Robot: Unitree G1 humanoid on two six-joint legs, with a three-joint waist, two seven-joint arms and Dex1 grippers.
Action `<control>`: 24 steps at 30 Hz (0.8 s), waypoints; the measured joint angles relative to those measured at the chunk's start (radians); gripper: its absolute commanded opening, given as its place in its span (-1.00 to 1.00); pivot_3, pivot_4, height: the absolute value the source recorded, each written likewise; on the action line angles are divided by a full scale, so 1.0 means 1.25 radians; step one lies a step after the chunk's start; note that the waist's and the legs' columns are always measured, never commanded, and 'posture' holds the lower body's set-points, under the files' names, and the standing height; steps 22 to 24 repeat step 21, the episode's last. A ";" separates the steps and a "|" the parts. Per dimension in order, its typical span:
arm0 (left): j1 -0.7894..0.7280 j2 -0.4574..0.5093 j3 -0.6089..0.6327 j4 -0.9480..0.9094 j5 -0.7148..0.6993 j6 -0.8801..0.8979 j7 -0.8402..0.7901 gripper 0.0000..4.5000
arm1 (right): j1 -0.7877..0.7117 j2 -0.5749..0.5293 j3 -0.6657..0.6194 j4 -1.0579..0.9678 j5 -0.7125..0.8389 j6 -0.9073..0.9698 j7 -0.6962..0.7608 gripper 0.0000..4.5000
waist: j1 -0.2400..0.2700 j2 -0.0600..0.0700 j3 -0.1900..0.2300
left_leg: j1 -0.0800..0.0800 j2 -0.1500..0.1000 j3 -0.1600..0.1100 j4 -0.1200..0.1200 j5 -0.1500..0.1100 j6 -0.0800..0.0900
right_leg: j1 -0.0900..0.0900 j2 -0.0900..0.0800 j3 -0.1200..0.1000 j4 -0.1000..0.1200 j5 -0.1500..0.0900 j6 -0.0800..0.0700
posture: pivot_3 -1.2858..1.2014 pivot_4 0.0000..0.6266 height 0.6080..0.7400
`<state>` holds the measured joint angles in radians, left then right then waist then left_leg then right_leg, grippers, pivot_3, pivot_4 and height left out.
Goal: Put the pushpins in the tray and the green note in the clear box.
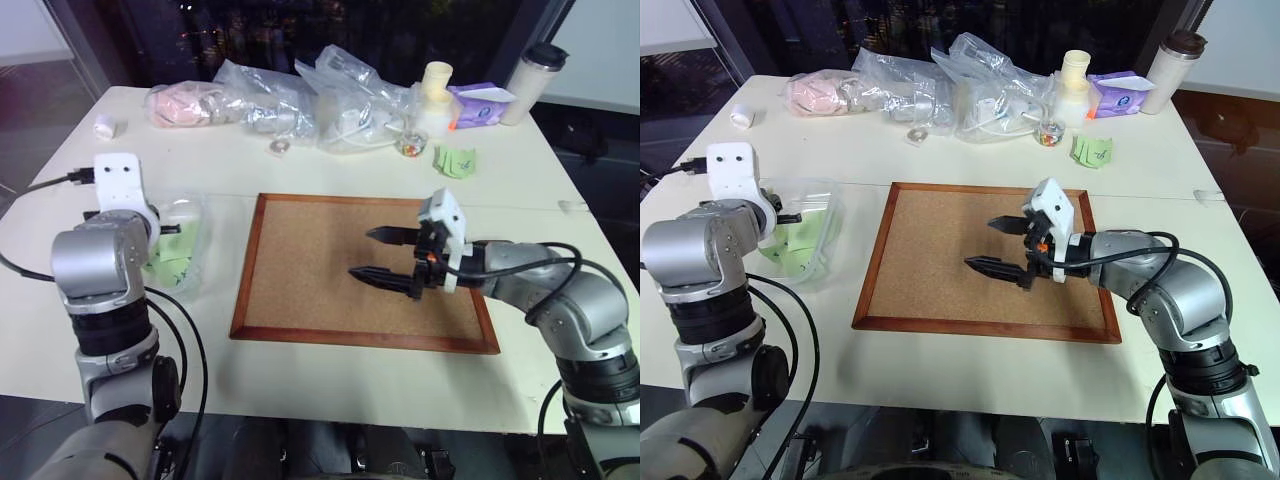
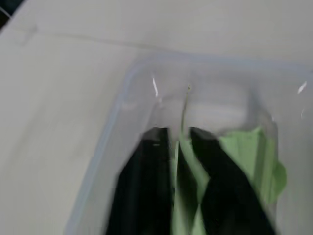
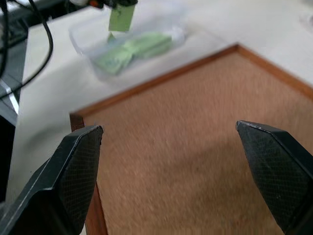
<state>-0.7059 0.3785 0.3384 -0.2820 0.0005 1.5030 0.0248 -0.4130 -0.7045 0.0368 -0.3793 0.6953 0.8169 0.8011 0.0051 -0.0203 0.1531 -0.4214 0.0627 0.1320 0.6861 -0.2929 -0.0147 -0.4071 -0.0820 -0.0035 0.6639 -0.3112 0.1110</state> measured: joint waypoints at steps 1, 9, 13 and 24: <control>0.005 0.000 0.000 -0.009 0.003 0.001 0.003 0.36 | 0.007 0.000 0.000 0.001 -0.005 -0.002 0.001 1.00 | 0.000 0.000 0.000 | 0.000 0.000 0.000 0.000 0.000 0.000 | 0.000 0.000 0.000 0.000 0.000 0.000 | 0.03 -0.52 0.92; 0.012 -0.012 0.007 -0.038 0.010 0.012 0.017 0.98 | 0.021 0.009 -0.002 0.008 -0.018 -0.007 0.001 1.00 | -0.001 0.000 0.000 | 0.000 0.000 0.000 0.000 0.000 0.000 | 0.000 0.000 0.000 0.000 0.000 0.000 | 0.03 -0.52 0.92; 0.012 0.000 0.011 -0.045 -0.004 -0.007 -0.012 0.98 | 0.045 0.018 -0.025 0.019 -0.015 -0.013 -0.003 1.00 | 0.001 0.000 0.000 | 0.000 0.000 0.000 0.000 0.000 0.000 | 0.000 0.000 0.000 0.000 0.000 0.000 | 0.03 -0.52 0.92; -0.043 0.070 0.010 -0.052 -0.211 -0.180 -0.293 0.98 | 0.091 0.007 -0.185 0.030 0.023 -0.005 -0.056 1.00 | 0.004 0.000 0.000 | 0.000 0.000 0.001 0.000 0.000 0.000 | 0.000 0.000 0.000 0.000 0.000 0.000 | 0.03 -0.52 0.92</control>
